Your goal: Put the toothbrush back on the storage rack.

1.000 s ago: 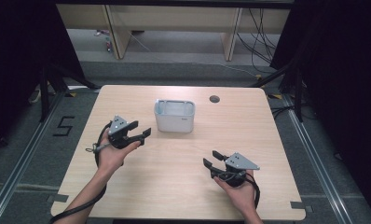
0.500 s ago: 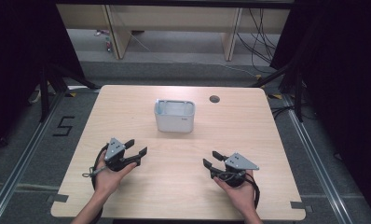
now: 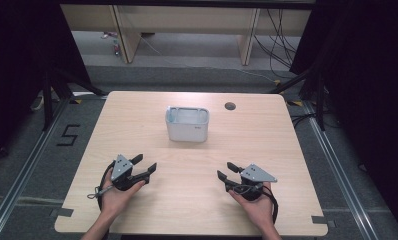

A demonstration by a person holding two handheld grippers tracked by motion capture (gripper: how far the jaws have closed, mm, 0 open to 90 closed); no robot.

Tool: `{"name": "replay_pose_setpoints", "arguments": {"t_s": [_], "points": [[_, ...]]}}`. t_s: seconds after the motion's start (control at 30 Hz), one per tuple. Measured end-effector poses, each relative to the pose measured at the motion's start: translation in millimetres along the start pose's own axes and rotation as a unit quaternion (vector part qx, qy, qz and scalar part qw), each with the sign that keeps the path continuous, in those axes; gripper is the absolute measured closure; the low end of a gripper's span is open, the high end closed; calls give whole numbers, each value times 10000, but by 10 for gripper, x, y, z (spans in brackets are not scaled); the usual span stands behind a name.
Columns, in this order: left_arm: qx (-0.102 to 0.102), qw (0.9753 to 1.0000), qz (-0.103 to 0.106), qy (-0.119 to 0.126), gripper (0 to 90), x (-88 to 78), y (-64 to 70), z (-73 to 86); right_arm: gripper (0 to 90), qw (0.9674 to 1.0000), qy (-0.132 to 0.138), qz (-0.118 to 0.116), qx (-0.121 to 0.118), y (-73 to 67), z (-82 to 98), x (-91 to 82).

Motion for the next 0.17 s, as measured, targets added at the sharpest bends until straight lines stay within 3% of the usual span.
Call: {"name": "replay_pose_setpoints", "arguments": {"t_s": [0.1, 0.13, 0.17], "points": [[41, 10000, -31, -31, 339, -20, 23, 2, 487, 10000, 14, 52, 20, 1, -2, -6], [30, 10000, -25, -36, 340, -20, 25, 2, 487, 9999, -12, 55, 143, -16, -1, -12], [-9, 10000, -12, -35, 343, -16, 23, 1, 487, 10000, 2, 52, 41, 7, -7, -10]]}}
Point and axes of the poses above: each handheld gripper's, and its own axes: x roughly forward along the jaws, z roughly out of its underside, y roughly to its right, the point moved 2 cm from there along x, roughly forward along the jaws
